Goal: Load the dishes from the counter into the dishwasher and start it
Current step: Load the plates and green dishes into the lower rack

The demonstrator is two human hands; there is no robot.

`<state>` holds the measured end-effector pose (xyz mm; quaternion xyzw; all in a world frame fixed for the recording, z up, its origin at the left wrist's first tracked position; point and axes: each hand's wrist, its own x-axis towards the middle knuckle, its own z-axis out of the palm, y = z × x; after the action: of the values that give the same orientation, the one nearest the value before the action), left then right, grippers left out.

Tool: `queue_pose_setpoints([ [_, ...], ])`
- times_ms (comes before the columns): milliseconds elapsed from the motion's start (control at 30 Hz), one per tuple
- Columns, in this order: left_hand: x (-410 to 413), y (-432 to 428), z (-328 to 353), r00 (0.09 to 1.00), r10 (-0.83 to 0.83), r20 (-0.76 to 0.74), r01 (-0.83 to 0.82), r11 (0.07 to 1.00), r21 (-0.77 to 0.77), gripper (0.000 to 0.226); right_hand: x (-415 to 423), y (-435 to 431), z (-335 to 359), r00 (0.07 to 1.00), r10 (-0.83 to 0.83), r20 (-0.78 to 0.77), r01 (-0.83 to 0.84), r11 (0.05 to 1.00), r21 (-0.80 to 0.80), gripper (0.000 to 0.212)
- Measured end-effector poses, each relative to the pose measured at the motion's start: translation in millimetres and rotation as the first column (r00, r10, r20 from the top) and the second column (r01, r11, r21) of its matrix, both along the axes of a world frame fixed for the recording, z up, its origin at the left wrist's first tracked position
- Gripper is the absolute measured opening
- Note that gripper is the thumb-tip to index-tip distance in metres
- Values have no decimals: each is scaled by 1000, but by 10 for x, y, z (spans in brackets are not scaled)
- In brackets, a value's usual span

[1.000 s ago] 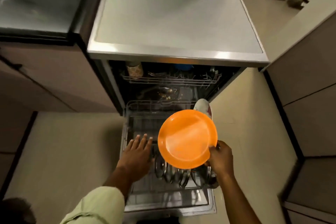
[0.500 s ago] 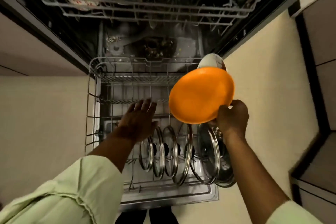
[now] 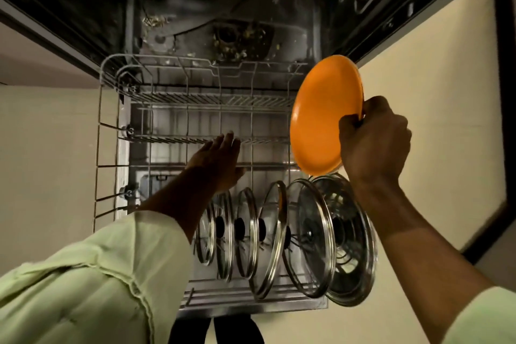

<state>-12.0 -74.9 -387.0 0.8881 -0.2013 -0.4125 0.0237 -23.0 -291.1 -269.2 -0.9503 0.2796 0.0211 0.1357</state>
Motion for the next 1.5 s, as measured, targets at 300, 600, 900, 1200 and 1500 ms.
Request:
queue_pose_setpoints([
  [300, 40, -107, -235, 999, 3, -37, -2, 999, 35, 77, 163, -160, -141, 997, 55, -49, -59, 995, -84, 30],
  [600, 43, -154, -313, 998, 38, -43, -37, 999, 35, 82, 224, -149, -180, 996, 72, 56, -65, 991, -120, 26],
  [900, 82, -250, -297, 991, 73, -114, -59, 991, 120, 93, 205, -90, -219, 997, 81, 15, -78, 988, -136, 24],
  [1200, 121, -292, -312, 988, 76, -137, -56, 988, 143, 104, 318, 83, -355, 995, 74, -61, -82, 985, -154, 24],
  [1500, 163, -282, -322, 991, 54, -118, -40, 992, 124, 105, 339, 258, -628, 995, -72, 75, 68, 996, 62, 46],
])
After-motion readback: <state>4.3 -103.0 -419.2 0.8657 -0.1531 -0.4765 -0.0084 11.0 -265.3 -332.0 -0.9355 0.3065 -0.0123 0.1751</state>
